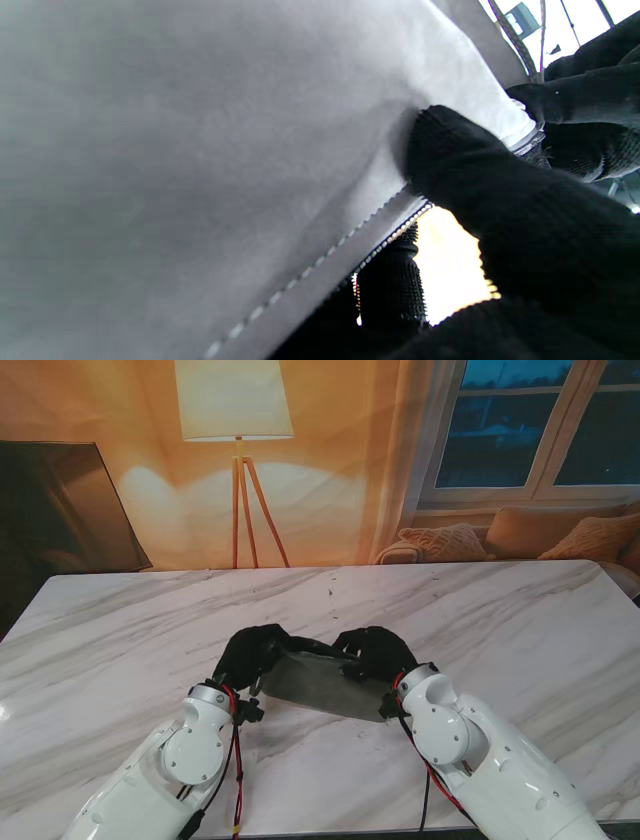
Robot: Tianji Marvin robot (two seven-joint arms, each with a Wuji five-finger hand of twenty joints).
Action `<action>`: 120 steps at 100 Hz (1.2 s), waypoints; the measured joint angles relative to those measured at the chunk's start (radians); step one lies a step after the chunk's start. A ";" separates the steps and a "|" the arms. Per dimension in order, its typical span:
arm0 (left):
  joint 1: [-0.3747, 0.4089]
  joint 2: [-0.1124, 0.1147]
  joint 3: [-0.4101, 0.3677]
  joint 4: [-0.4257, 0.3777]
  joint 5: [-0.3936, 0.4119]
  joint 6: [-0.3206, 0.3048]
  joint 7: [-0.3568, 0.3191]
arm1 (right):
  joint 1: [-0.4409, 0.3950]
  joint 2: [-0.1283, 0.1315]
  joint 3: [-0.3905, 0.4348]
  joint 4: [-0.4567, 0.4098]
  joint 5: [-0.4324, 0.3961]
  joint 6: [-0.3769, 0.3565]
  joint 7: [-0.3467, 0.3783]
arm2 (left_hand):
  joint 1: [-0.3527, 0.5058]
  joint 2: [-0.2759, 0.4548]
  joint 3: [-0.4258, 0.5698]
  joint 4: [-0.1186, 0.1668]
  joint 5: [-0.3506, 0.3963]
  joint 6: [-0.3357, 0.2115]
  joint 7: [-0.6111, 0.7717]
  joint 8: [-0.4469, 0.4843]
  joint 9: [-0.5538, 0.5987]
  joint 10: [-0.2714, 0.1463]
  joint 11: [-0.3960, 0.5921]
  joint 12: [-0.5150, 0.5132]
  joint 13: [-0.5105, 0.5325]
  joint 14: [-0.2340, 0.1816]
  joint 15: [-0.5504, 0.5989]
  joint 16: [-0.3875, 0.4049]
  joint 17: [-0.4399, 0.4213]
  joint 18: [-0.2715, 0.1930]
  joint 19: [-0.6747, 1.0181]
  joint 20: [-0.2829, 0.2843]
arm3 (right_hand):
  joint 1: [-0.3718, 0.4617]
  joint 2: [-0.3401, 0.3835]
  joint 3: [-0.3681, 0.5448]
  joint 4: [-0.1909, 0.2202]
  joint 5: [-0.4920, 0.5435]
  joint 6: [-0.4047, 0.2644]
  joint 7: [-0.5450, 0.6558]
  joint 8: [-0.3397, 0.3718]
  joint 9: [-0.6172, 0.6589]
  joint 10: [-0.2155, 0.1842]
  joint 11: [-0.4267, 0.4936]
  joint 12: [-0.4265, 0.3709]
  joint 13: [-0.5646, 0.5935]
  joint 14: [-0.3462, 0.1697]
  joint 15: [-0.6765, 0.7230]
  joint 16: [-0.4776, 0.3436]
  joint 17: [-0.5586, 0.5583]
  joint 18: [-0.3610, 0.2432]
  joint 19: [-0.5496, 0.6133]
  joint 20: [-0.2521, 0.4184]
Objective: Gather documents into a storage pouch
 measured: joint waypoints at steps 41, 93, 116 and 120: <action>-0.031 -0.001 0.021 0.008 -0.019 0.015 -0.028 | -0.021 -0.007 0.043 0.016 -0.089 -0.054 -0.046 | -0.099 -0.044 0.094 0.001 -0.070 0.014 -0.102 -0.214 -0.058 -0.034 -0.098 -0.043 -0.064 0.001 -0.124 -0.029 -0.063 -0.011 -0.049 -0.046 | 0.079 0.011 -0.012 -0.026 0.150 -0.035 0.182 -0.172 0.174 -0.015 0.046 0.033 0.170 -0.011 0.180 0.004 0.210 -0.002 0.185 -0.021; 0.006 0.017 -0.034 -0.062 -0.011 0.022 -0.096 | -0.033 0.010 0.084 0.001 -0.097 -0.061 -0.020 | -0.286 0.039 0.177 0.104 -0.264 0.077 -0.475 -0.236 -0.287 0.000 0.014 -0.351 -0.193 0.008 -0.269 -0.163 -0.145 -0.027 -0.143 -0.061 | 0.105 0.027 -0.023 -0.024 0.178 0.018 0.187 -0.172 0.178 -0.005 0.064 0.033 0.233 -0.018 0.270 0.017 0.289 -0.010 0.241 -0.034; 0.033 0.016 -0.082 -0.075 0.013 0.083 -0.068 | -0.045 0.011 0.090 -0.005 -0.101 -0.084 -0.028 | -0.248 0.087 0.159 0.104 -0.279 0.090 -0.498 -0.249 -0.348 -0.006 0.017 -0.355 -0.231 0.003 -0.282 -0.163 -0.153 -0.035 -0.145 -0.061 | 0.105 0.026 -0.023 -0.024 0.187 0.023 0.187 -0.172 0.178 -0.004 0.071 0.034 0.233 -0.019 0.272 0.017 0.296 -0.011 0.243 -0.035; 0.035 0.017 -0.088 -0.075 0.016 0.097 -0.075 | -0.049 0.011 0.090 -0.006 -0.101 -0.086 -0.032 | -0.262 0.088 0.159 0.104 -0.279 0.090 -0.498 -0.249 -0.348 -0.010 0.014 -0.357 -0.233 0.003 -0.282 -0.163 -0.153 -0.035 -0.145 -0.061 | 0.105 0.026 -0.023 -0.024 0.187 0.023 0.187 -0.172 0.178 -0.004 0.071 0.034 0.233 -0.019 0.272 0.017 0.296 -0.011 0.243 -0.035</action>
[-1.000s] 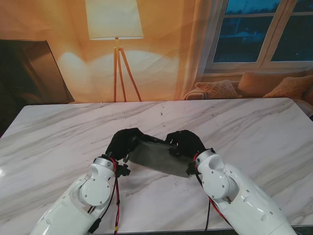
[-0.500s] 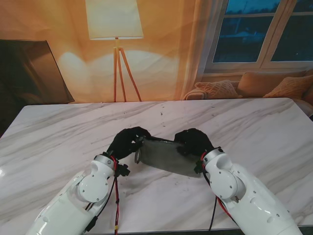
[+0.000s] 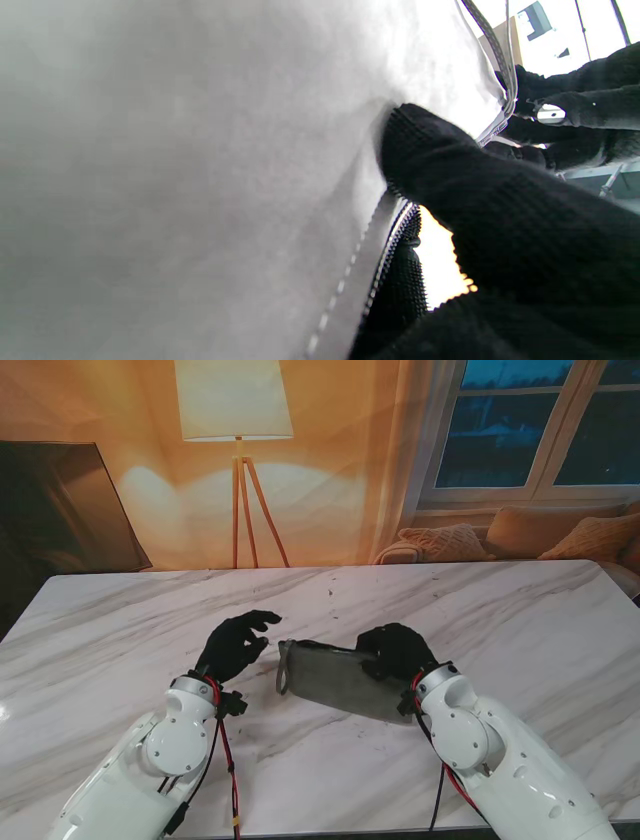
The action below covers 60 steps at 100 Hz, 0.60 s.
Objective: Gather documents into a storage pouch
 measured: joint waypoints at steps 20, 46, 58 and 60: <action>-0.009 0.013 -0.012 0.020 -0.033 0.028 -0.083 | -0.017 0.000 0.011 -0.006 -0.011 -0.025 -0.010 | -0.004 0.000 -0.037 0.000 -0.018 0.000 -0.035 -0.013 -0.001 0.000 0.000 -0.001 0.000 0.000 0.000 0.000 -0.001 -0.002 0.000 0.000 | 0.000 0.000 0.000 0.000 0.000 0.000 0.000 0.002 0.000 0.000 0.000 0.000 0.000 -0.001 0.001 0.000 0.000 0.000 0.001 0.000; -0.062 0.023 0.018 0.090 -0.083 0.043 -0.158 | -0.040 0.000 0.021 -0.016 -0.016 -0.046 -0.030 | -0.077 -0.016 -0.037 0.001 -0.013 0.011 -0.037 -0.014 -0.014 0.000 -0.008 -0.005 -0.022 0.000 -0.002 0.002 -0.002 -0.003 -0.008 0.000 | 0.000 0.000 0.000 0.000 0.000 0.000 0.000 0.011 0.010 0.000 0.003 0.001 0.022 -0.004 0.008 -0.001 0.012 -0.001 0.011 0.000; -0.069 0.026 0.022 0.091 -0.109 0.051 -0.190 | -0.043 0.000 0.022 -0.016 -0.018 -0.051 -0.031 | -0.077 -0.016 -0.037 0.001 -0.013 0.011 -0.037 -0.014 -0.051 -0.001 -0.020 -0.003 -0.048 -0.003 -0.014 0.000 -0.012 -0.006 -0.009 0.000 | 0.000 0.000 0.000 0.000 0.000 0.000 0.000 0.011 0.010 0.000 0.003 0.001 0.022 -0.004 0.008 -0.001 0.012 -0.001 0.011 0.000; -0.070 0.026 0.023 0.091 -0.109 0.052 -0.191 | -0.043 0.000 0.022 -0.016 -0.018 -0.052 -0.031 | -0.077 -0.016 -0.037 0.001 -0.012 0.011 -0.037 -0.014 -0.051 -0.001 -0.020 -0.003 -0.048 -0.003 -0.014 0.000 -0.012 -0.006 -0.009 0.000 | 0.000 0.000 0.000 0.000 0.000 0.000 0.000 0.011 0.010 0.000 0.003 0.001 0.022 -0.004 0.009 -0.001 0.012 -0.001 0.011 0.000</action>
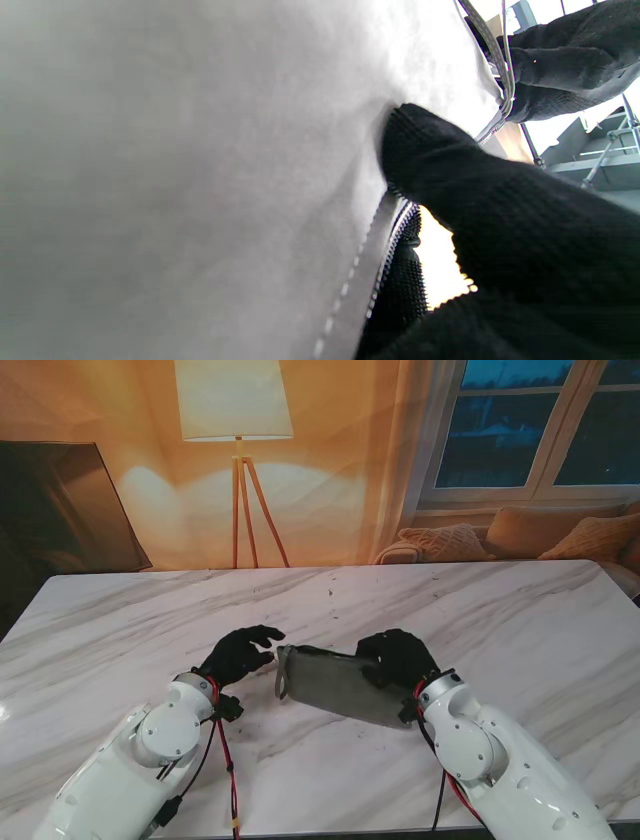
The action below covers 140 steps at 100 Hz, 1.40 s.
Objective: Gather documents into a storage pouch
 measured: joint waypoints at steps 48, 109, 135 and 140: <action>-0.027 0.001 0.024 0.027 -0.046 0.001 -0.029 | -0.003 0.001 0.002 0.000 0.011 -0.009 0.007 | -0.012 -0.010 -0.019 -0.002 0.047 -0.003 0.063 0.051 -0.014 0.000 -0.023 -0.006 -0.034 -0.006 -0.070 -0.023 -0.026 -0.008 -0.042 -0.004 | 0.000 0.000 0.000 0.003 0.000 0.000 0.000 0.000 0.000 0.000 0.000 0.000 0.001 -0.001 0.004 0.000 0.000 -0.001 0.001 -0.002; -0.014 0.020 0.003 -0.013 -0.014 0.022 -0.111 | 0.004 0.003 0.002 -0.011 0.029 0.017 0.034 | 0.176 0.014 0.002 -0.009 0.068 -0.013 0.106 0.061 -0.039 -0.014 -0.045 -0.013 -0.070 -0.022 -0.106 -0.052 -0.047 -0.013 -0.094 -0.005 | 0.000 0.000 0.000 -0.005 0.001 0.003 0.003 0.000 0.001 0.000 0.000 0.000 0.006 -0.002 0.005 -0.011 0.000 -0.001 0.001 -0.011; -0.012 0.030 0.003 -0.015 -0.040 0.007 -0.132 | 0.006 0.003 -0.002 -0.013 0.029 0.018 0.040 | 0.077 0.000 0.002 -0.010 0.068 -0.013 0.102 0.049 -0.024 -0.014 -0.039 -0.016 -0.070 -0.028 -0.123 -0.063 -0.048 -0.018 -0.106 -0.005 | 0.000 0.000 0.000 -0.005 0.001 0.003 0.003 0.000 0.001 0.000 0.000 0.000 0.006 -0.003 0.005 -0.011 0.000 -0.002 0.001 -0.012; -0.014 0.030 0.005 -0.012 -0.045 0.003 -0.132 | 0.006 0.003 -0.002 -0.014 0.029 0.017 0.040 | 0.077 -0.001 0.000 -0.010 0.068 -0.013 0.102 0.049 -0.024 -0.014 -0.039 -0.016 -0.070 -0.028 -0.123 -0.063 -0.048 -0.018 -0.106 -0.005 | 0.000 0.000 0.000 -0.005 0.001 0.003 0.003 0.000 0.001 0.000 0.000 0.000 0.006 -0.003 0.005 -0.011 0.000 -0.002 0.001 -0.012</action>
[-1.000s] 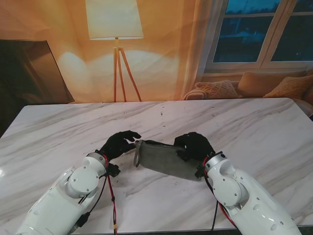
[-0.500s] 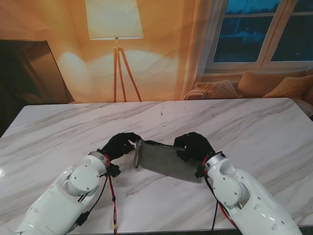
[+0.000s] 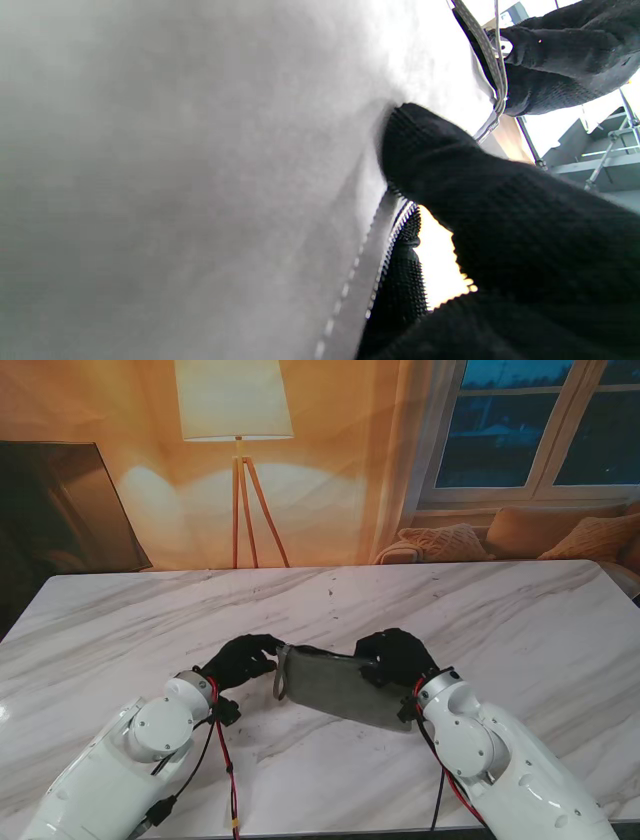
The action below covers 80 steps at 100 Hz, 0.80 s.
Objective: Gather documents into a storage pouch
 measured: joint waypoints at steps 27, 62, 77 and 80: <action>-0.012 -0.011 0.014 0.021 -0.019 -0.022 0.041 | 0.000 0.000 0.000 0.000 0.003 -0.012 0.000 | 0.113 0.000 -0.193 -0.051 0.097 -0.011 0.145 0.004 0.003 0.002 0.009 0.000 0.000 0.002 0.002 0.000 0.000 0.000 -0.005 0.000 | 0.000 0.000 0.000 0.000 0.000 0.000 0.000 0.000 0.000 0.000 0.000 0.000 0.000 0.000 0.000 0.000 0.000 0.000 0.000 0.000; -0.025 -0.015 0.029 0.035 -0.056 -0.043 0.023 | -0.001 0.001 -0.001 0.001 0.014 -0.024 0.011 | 0.082 -0.065 -0.172 -0.051 0.106 -0.010 0.218 -0.063 0.042 0.002 0.025 0.008 0.002 0.003 0.021 0.010 0.011 0.000 0.010 0.000 | 0.000 0.000 0.000 0.000 0.000 0.000 0.003 0.000 0.000 0.000 0.000 0.000 0.000 -0.001 0.000 0.000 0.000 -0.001 0.000 0.000; -0.035 -0.012 0.041 0.037 -0.098 -0.047 -0.021 | -0.001 0.001 -0.001 0.000 0.018 -0.028 0.021 | 0.063 -0.085 -0.119 -0.062 0.105 -0.010 0.152 -0.064 0.042 0.002 0.024 0.008 0.002 0.003 0.017 0.010 0.012 0.000 0.010 0.000 | 0.000 0.000 0.000 0.000 0.000 0.000 0.003 0.000 0.000 0.000 0.000 0.000 0.000 -0.001 0.000 -0.001 0.000 -0.001 0.000 0.000; -0.038 -0.012 0.043 0.039 -0.099 -0.048 -0.028 | 0.000 0.001 -0.001 0.000 0.018 -0.028 0.022 | 0.063 -0.085 -0.115 -0.062 0.105 -0.010 0.142 -0.064 0.042 0.002 0.023 0.008 0.002 0.003 0.009 0.010 0.012 0.000 0.010 0.000 | 0.000 0.000 0.000 0.000 0.000 0.000 0.003 0.000 0.000 0.000 0.000 0.000 0.000 -0.001 0.000 -0.001 0.000 -0.001 0.000 0.000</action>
